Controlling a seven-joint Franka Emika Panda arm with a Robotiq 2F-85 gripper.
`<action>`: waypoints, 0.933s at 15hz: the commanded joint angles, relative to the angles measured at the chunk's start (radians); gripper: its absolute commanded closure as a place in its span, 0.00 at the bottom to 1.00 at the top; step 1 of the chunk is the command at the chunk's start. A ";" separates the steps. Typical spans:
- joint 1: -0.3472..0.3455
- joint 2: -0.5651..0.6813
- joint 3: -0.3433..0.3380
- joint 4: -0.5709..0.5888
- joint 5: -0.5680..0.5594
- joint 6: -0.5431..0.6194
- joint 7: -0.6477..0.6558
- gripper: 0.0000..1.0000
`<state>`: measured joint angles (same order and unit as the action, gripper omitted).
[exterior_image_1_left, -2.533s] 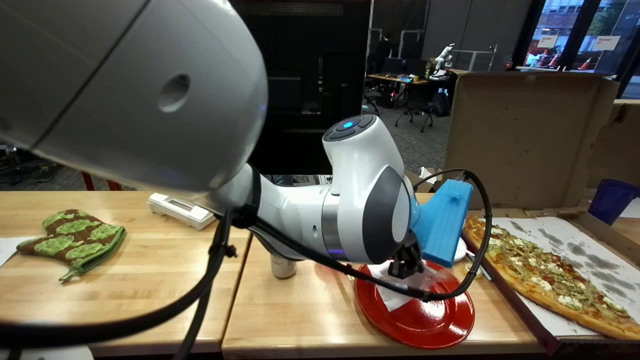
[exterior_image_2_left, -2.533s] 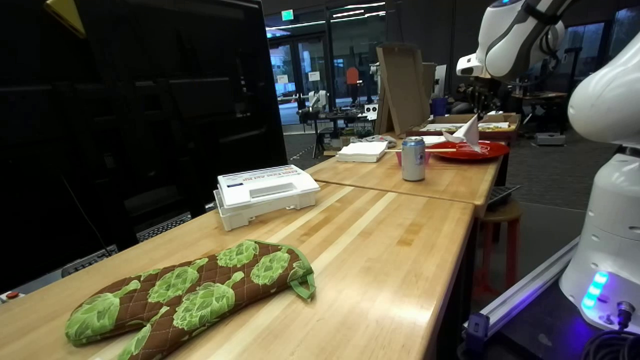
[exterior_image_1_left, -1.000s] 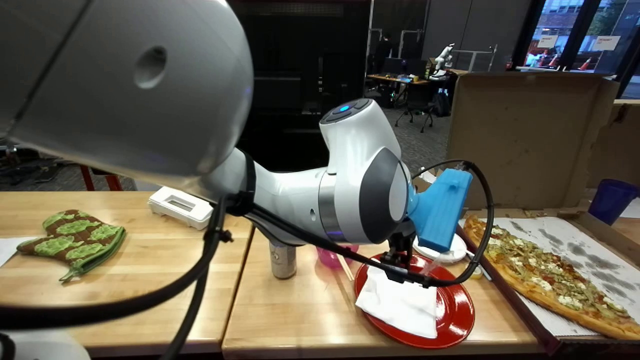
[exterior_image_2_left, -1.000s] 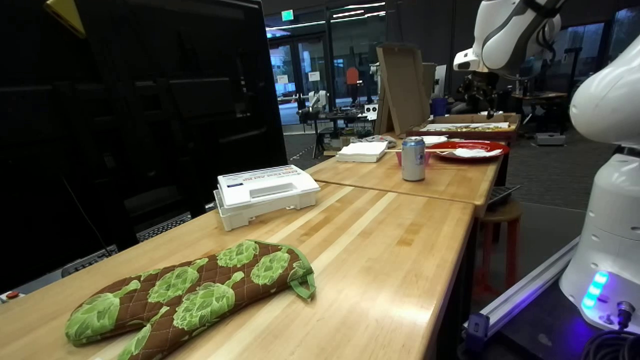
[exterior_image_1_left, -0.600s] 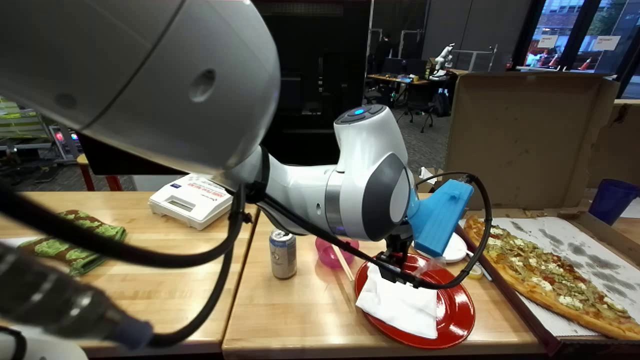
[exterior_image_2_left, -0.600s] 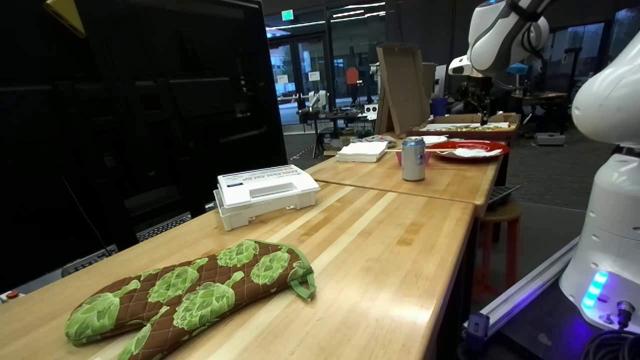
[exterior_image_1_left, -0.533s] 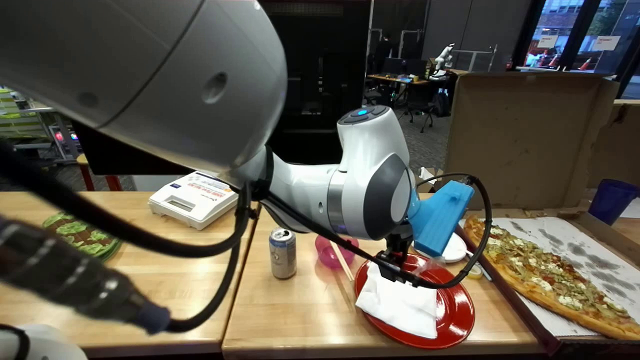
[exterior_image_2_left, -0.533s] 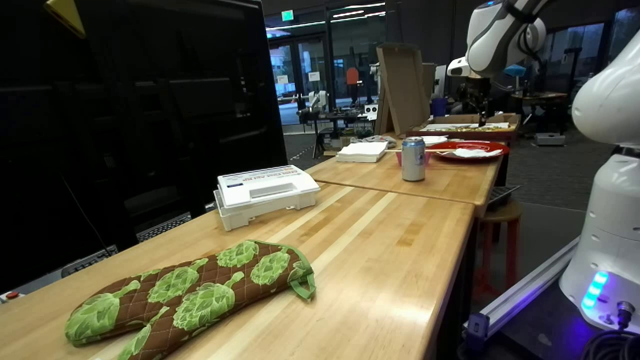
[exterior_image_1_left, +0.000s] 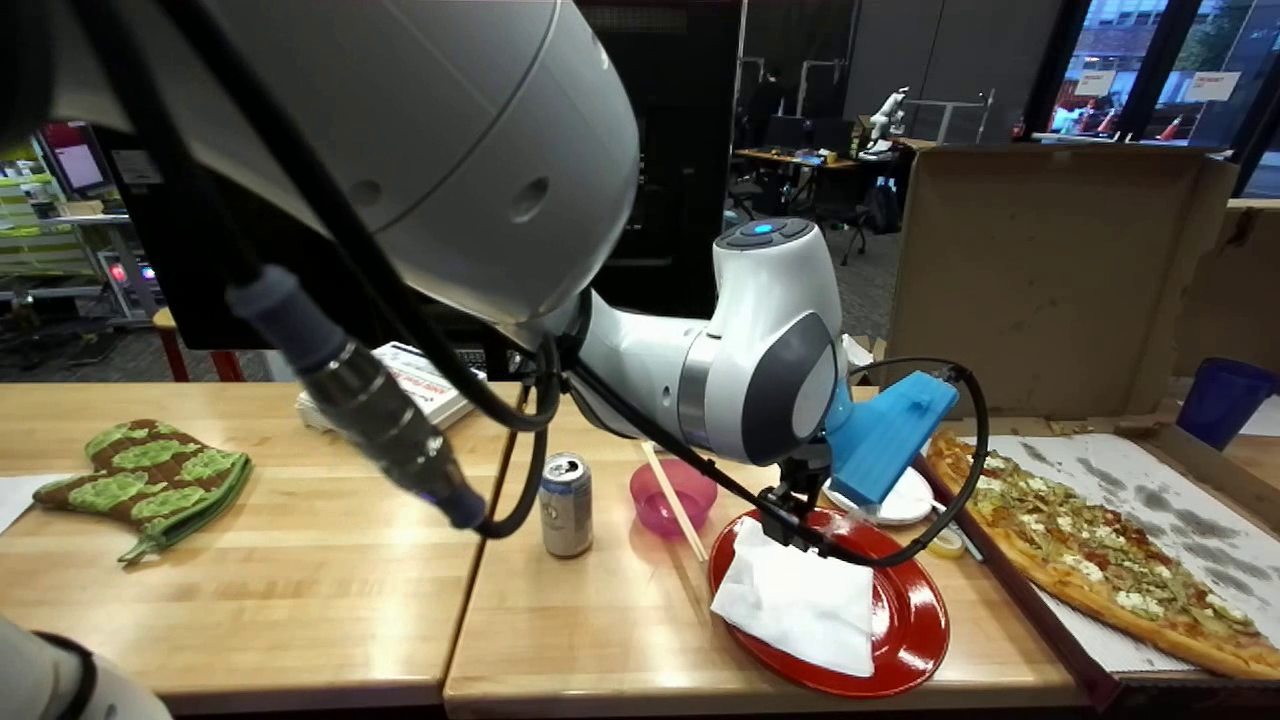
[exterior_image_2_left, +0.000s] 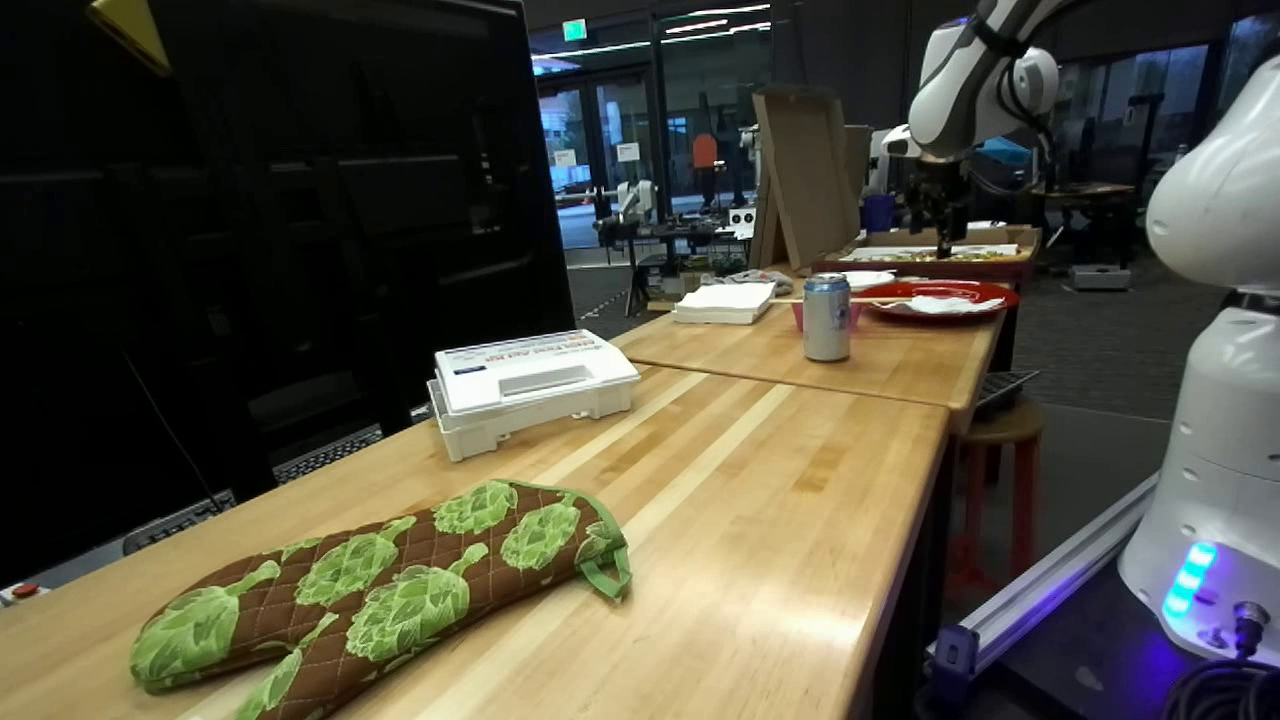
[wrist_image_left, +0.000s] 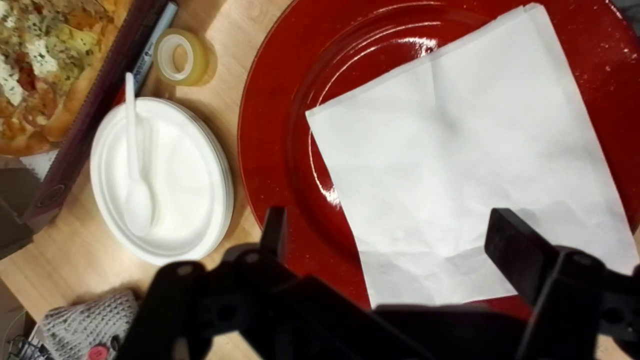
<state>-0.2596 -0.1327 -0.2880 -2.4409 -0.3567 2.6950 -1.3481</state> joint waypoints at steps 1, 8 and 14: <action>0.018 -0.003 -0.005 0.006 0.046 -0.023 -0.063 0.00; 0.021 -0.023 -0.004 -0.002 0.056 -0.098 -0.226 0.00; 0.014 -0.054 0.006 -0.017 0.010 -0.146 -0.299 0.00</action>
<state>-0.2465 -0.1401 -0.2865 -2.4406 -0.3175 2.5830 -1.6137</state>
